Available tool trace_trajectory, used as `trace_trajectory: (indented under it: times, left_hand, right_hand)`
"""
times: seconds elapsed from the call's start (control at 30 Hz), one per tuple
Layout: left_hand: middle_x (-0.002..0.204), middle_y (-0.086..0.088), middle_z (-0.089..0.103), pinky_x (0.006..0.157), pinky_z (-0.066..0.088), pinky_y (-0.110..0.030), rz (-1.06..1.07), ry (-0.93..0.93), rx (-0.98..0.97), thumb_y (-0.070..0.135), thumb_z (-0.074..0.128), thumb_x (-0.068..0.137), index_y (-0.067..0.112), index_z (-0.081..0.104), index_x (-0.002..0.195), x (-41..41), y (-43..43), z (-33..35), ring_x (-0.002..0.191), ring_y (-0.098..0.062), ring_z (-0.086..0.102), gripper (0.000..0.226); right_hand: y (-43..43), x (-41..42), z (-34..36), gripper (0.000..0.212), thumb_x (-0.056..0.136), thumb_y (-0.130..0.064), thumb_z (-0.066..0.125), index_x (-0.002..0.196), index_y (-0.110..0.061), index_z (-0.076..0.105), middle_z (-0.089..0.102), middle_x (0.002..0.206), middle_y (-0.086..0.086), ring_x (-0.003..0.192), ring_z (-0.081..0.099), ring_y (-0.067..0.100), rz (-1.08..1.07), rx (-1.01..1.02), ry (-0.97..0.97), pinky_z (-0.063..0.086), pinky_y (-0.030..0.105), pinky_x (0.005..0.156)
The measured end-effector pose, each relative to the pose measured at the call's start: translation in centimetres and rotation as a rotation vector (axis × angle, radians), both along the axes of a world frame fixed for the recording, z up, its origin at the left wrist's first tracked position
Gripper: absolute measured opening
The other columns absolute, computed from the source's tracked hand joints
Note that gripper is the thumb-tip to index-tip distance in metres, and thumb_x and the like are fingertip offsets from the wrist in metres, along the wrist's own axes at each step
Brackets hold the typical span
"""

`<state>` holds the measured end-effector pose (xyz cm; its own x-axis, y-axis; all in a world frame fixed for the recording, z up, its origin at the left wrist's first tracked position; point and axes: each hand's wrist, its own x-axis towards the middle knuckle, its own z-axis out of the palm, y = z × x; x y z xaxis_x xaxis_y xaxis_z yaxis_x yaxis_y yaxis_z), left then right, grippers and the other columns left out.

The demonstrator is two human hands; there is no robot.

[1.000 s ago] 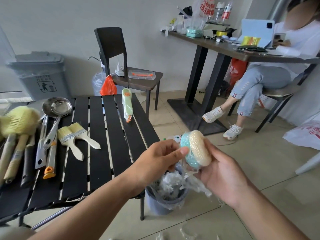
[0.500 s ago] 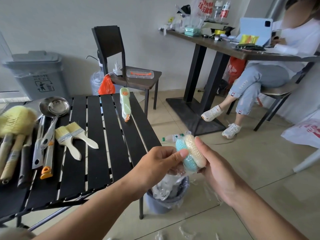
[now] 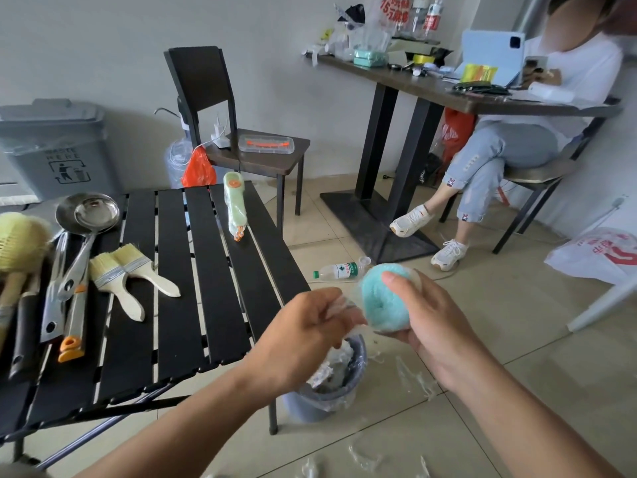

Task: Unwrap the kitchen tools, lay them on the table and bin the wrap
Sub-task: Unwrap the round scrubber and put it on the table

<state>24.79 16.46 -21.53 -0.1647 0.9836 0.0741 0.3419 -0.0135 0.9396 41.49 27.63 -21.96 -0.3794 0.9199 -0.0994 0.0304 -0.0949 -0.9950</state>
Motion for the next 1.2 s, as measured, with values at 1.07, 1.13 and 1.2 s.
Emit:
trace_trajectory:
  times: [1.07, 1.13, 1.2]
  left_hand:
    - [0.066, 0.003, 0.062, 0.054, 0.043, -0.028, -0.097, 0.114, 0.035, 0.046, 0.08, 0.091, 0.034, 0.056, 0.102, -3.0, 0.5, 0.1, 0.057, -0.012, 0.047, 0.029]
    - [0.067, 0.003, 0.066, 0.063, 0.054, -0.043, -0.058, 0.12, 0.042, 0.038, 0.08, 0.093, 0.03, 0.064, 0.097, -3.5, 0.6, 0.3, 0.06, -0.023, 0.057, 0.018]
    - [0.073, 0.0, 0.072, 0.068, 0.059, -0.045, 0.029, 0.157, 0.074, 0.035, 0.078, 0.096, 0.028, 0.07, 0.087, -4.0, 0.7, 0.4, 0.066, -0.026, 0.067, 0.014]
  right_hand:
    - [-1.5, 0.4, 1.0, 0.043, 0.076, -0.043, 0.086, 0.114, -0.026, 0.074, 0.079, 0.109, 0.011, 0.099, 0.076, 0.024, 0.389, 0.006, -0.02, 0.06, 0.033, 0.078]
    - [-1.1, 0.7, 1.2, 0.045, 0.072, -0.045, 0.087, 0.111, -0.028, 0.074, 0.078, 0.108, 0.008, 0.099, 0.075, 0.022, 0.351, 0.062, -0.049, 0.059, 0.033, 0.082]
    - [-0.7, 1.0, 1.5, 0.045, 0.068, -0.046, 0.087, 0.108, -0.029, 0.075, 0.078, 0.108, 0.011, 0.097, 0.074, 0.02, 0.329, 0.097, -0.073, 0.058, 0.034, 0.085]
